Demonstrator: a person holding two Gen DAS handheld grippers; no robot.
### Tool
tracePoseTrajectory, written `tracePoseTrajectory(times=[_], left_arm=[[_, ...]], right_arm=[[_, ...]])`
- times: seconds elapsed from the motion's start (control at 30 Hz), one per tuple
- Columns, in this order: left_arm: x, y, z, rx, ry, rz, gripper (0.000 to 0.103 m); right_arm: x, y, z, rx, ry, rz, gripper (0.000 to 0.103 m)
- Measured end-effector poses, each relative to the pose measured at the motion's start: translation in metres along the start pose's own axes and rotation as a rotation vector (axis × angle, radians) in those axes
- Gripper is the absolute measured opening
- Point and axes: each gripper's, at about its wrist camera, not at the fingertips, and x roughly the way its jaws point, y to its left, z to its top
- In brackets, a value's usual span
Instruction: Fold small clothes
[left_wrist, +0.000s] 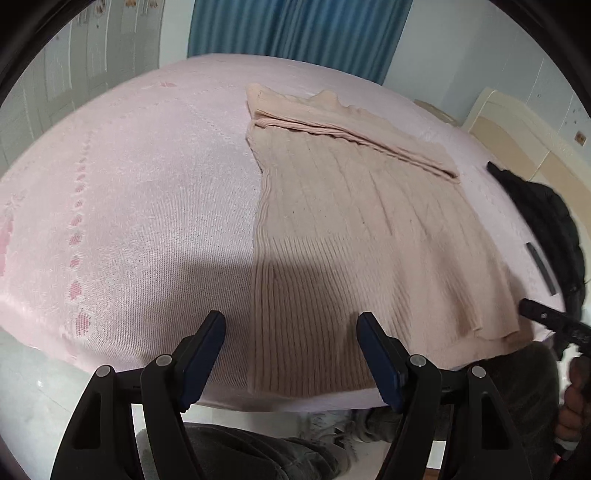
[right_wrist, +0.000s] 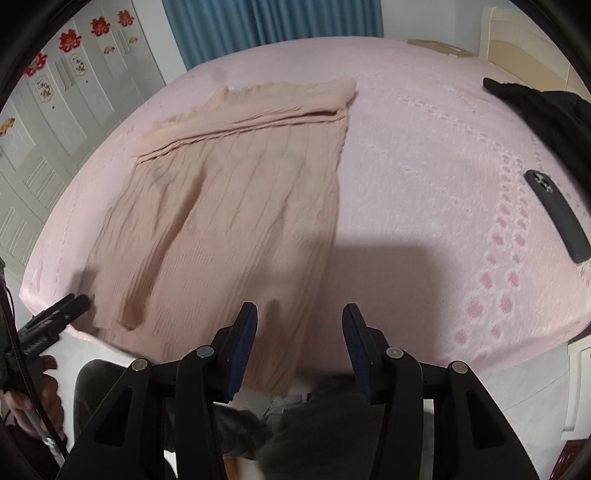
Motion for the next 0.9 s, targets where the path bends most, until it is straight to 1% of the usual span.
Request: tracePoseTrajectory(times=[0.07,0.13,0.17,0.2,0.23,0.27,0.3,0.33,0.37,0.4,0.47,0.5,0.57,0.63,0.7,0.77,0.83,0.9], left_arm=[[0.004,-0.010,0.000,0.024,-0.003,0.053,0.071],[0.007,-0.014,0.002,0.029,-0.012,0.065,0.060],[0.006,-0.014,0.003,0.026,-0.015,0.056,0.042],[0.004,-0.012,0.005,0.017,-0.021,0.034,0.010],[0.004,-0.009,0.008,0.006,-0.011,-0.003,0.010],[0.004,-0.004,0.009,-0.013,-0.005,-0.023,0.009],[-0.001,0.003,0.009,-0.040,-0.019,-0.027,0.009],[-0.007,0.011,0.009,-0.064,-0.042,-0.029,0.009],[-0.013,0.022,0.010,-0.091,-0.059,-0.051,0.009],[-0.014,0.030,0.010,-0.113,-0.059,-0.071,0.009],[-0.016,0.036,0.008,-0.131,-0.050,-0.102,0.009],[-0.014,0.036,0.007,-0.133,-0.042,-0.105,0.009],[-0.011,0.032,0.004,-0.129,-0.015,-0.126,0.010],[-0.008,0.029,0.001,-0.138,0.014,-0.152,0.011],[-0.005,0.030,-0.001,-0.145,0.022,-0.158,0.020],[-0.002,0.034,0.000,-0.158,0.027,-0.204,0.027],[0.000,0.036,0.002,-0.177,0.028,-0.228,0.033],[0.006,0.036,0.011,-0.196,0.031,-0.245,0.043]], right_arm=[[0.005,0.007,0.000,0.008,0.025,0.020,0.049],[0.021,0.012,-0.001,0.032,0.066,0.020,0.049],[0.026,0.015,-0.004,0.034,0.068,-0.001,0.047],[0.024,0.020,-0.006,0.016,0.023,-0.023,0.039],[0.023,0.026,-0.008,-0.014,0.011,-0.017,0.004],[0.020,0.030,-0.010,-0.055,-0.004,-0.020,0.005],[0.013,0.028,-0.011,-0.065,-0.034,-0.008,0.005],[0.006,0.021,-0.013,-0.044,-0.065,0.011,0.004],[-0.004,0.009,-0.014,-0.001,-0.097,0.026,0.004],[-0.009,-0.002,-0.015,0.035,-0.107,0.026,0.004],[-0.010,-0.022,-0.017,0.102,-0.078,0.032,0.004],[-0.005,-0.024,-0.018,0.112,-0.057,0.041,0.004],[0.003,-0.016,-0.019,0.077,-0.030,-0.004,0.004],[0.005,-0.007,-0.019,0.039,-0.027,-0.021,0.005],[0.007,-0.004,-0.020,0.023,-0.012,-0.013,0.006],[0.009,-0.008,-0.020,0.046,-0.005,0.011,0.008],[0.009,-0.014,-0.019,0.086,-0.005,0.052,0.009],[0.011,-0.021,-0.018,0.111,0.004,0.079,0.011]])
